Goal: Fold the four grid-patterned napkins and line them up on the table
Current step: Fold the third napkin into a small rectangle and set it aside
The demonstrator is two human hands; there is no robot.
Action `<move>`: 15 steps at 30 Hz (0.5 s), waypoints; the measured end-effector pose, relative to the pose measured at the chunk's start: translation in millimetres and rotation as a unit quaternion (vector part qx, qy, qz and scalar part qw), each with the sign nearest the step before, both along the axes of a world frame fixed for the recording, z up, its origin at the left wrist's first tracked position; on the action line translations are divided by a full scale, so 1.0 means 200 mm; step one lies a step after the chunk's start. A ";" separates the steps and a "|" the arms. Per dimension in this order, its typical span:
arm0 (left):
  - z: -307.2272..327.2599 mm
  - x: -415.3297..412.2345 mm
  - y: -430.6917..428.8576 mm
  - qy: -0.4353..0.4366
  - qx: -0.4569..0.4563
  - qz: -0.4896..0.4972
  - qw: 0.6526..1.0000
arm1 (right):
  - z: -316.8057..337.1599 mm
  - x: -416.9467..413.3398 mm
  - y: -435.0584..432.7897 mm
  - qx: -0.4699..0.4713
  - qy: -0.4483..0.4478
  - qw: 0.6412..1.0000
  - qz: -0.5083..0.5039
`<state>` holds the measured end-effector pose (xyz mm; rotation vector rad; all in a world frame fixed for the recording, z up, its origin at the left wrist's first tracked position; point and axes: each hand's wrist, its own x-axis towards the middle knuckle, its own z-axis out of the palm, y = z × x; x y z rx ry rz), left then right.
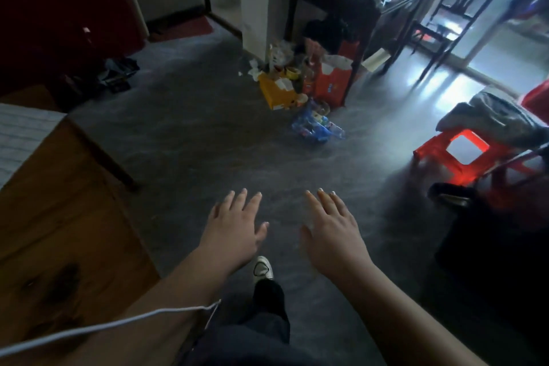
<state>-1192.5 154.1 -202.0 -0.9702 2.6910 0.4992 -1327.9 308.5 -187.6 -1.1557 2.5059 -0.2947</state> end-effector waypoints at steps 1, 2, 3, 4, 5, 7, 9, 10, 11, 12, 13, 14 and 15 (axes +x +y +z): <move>-0.02 -0.06 -0.09 0.004 0.001 0.011 1.000 | 0.00 -0.08 -0.11 0.001 0.001 1.000 0.010; -0.04 -0.13 -0.19 0.005 0.002 0.023 1.000 | -0.01 -0.16 -0.22 0.005 0.000 1.000 0.019; -0.05 -0.19 -0.29 0.004 0.003 0.035 0.999 | -0.01 -0.23 -0.33 0.011 0.002 0.999 0.031; -0.06 -0.25 -0.38 0.001 0.006 0.045 0.999 | -0.01 -0.30 -0.43 0.016 0.005 0.999 0.044; -0.06 -0.30 -0.47 -0.003 0.007 0.056 0.998 | 0.00 -0.36 -0.54 0.020 0.005 0.998 0.058; -0.03 -0.38 -0.64 -0.004 0.007 0.081 0.997 | 0.02 -0.47 -0.76 0.026 -0.003 0.996 0.090; 0.01 -0.45 -0.79 0.000 0.007 0.107 0.994 | 0.04 -0.56 -0.96 0.018 -0.010 0.993 0.115; 0.03 -0.48 -0.86 0.000 0.007 0.123 0.992 | 0.05 -0.60 -1.06 0.013 -0.009 0.992 0.128; 0.04 -0.50 -0.93 0.000 0.007 0.139 0.990 | 0.07 -0.64 -1.16 0.009 -0.010 0.990 0.144; 0.05 -0.52 -1.00 -0.001 0.009 0.153 0.988 | 0.07 -0.68 -1.26 0.009 -0.012 0.987 0.160; 0.05 -0.54 -1.08 -0.004 0.010 0.167 0.986 | 0.08 -0.73 -1.36 0.010 -0.014 0.984 0.176; 0.05 -0.57 -1.15 -0.007 0.011 0.182 0.983 | 0.08 -0.78 -1.47 0.013 -0.015 0.981 0.192; 0.05 -0.60 -1.22 -0.009 0.010 0.197 0.980 | 0.07 -0.83 -1.57 0.015 -0.014 0.978 0.207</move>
